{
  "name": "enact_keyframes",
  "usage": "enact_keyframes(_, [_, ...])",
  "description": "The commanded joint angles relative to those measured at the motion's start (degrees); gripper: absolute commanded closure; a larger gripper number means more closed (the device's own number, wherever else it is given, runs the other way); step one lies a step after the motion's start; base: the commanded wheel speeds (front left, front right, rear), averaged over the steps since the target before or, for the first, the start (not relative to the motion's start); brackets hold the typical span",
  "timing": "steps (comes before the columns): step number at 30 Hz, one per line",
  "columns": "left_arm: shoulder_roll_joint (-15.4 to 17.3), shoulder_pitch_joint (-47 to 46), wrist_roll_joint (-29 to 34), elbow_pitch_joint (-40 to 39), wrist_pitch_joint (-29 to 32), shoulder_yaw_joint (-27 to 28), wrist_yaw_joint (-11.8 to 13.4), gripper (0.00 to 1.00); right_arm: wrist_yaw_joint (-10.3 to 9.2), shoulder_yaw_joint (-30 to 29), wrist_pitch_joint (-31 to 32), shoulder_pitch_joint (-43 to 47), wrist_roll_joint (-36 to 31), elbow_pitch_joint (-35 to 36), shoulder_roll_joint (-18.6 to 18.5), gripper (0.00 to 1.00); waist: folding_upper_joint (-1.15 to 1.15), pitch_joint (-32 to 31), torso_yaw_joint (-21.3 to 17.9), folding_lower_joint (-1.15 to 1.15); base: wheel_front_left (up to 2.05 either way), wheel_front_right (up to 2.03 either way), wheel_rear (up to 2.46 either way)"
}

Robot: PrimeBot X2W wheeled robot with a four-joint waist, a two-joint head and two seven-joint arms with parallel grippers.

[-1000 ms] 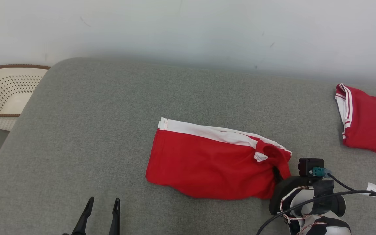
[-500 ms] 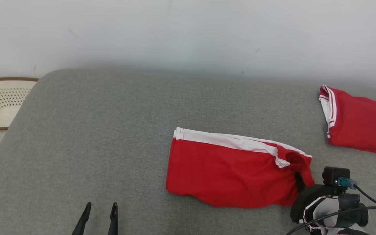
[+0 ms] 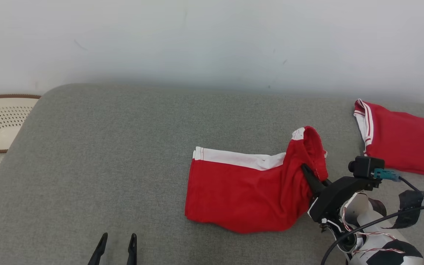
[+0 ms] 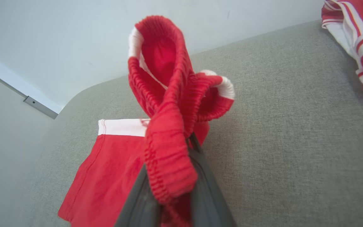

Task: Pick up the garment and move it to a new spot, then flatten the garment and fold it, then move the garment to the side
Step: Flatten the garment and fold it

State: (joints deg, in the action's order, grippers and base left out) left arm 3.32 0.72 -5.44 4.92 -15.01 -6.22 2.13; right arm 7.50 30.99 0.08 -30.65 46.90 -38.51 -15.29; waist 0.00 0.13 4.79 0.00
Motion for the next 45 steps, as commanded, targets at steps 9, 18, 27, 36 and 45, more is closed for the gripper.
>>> enact_keyframes(9, [-0.18,-0.14,-0.80,0.27,-0.19,-0.77,-0.09,0.00,-0.01,3.54,3.92,0.19,7.82,7.18,0.96,1.00,0.00,-0.34,3.09,0.00,0.00,0.00,0.00])
enact_keyframes(18, [-0.32,-0.79,-1.11,0.72,-0.19,-2.12,-0.03,0.00,-0.01,4.96,5.12,-3.38,7.54,0.96,5.37,1.00,0.00,0.20,5.79,0.00,0.00,0.00,0.00])
enact_keyframes(27, [-0.38,-2.24,-1.69,1.71,-0.19,-4.15,0.21,0.00,0.00,5.13,4.02,-7.78,5.71,-9.68,9.41,1.00,0.00,1.12,8.25,0.00,0.00,0.00,0.00])
enact_keyframes(36, [-0.41,-3.28,-2.77,2.31,-0.19,-6.59,0.90,0.00,0.00,5.95,1.86,-10.59,5.06,-16.42,11.60,1.00,0.00,1.64,9.86,0.00,0.00,0.00,0.00])
enact_keyframes(45, [-0.41,-3.90,-3.22,2.95,-0.19,-6.75,1.19,0.00,0.00,8.86,-0.84,-11.53,4.83,-19.12,12.31,0.00,0.00,1.52,10.12,0.00,0.00,0.00,0.00])
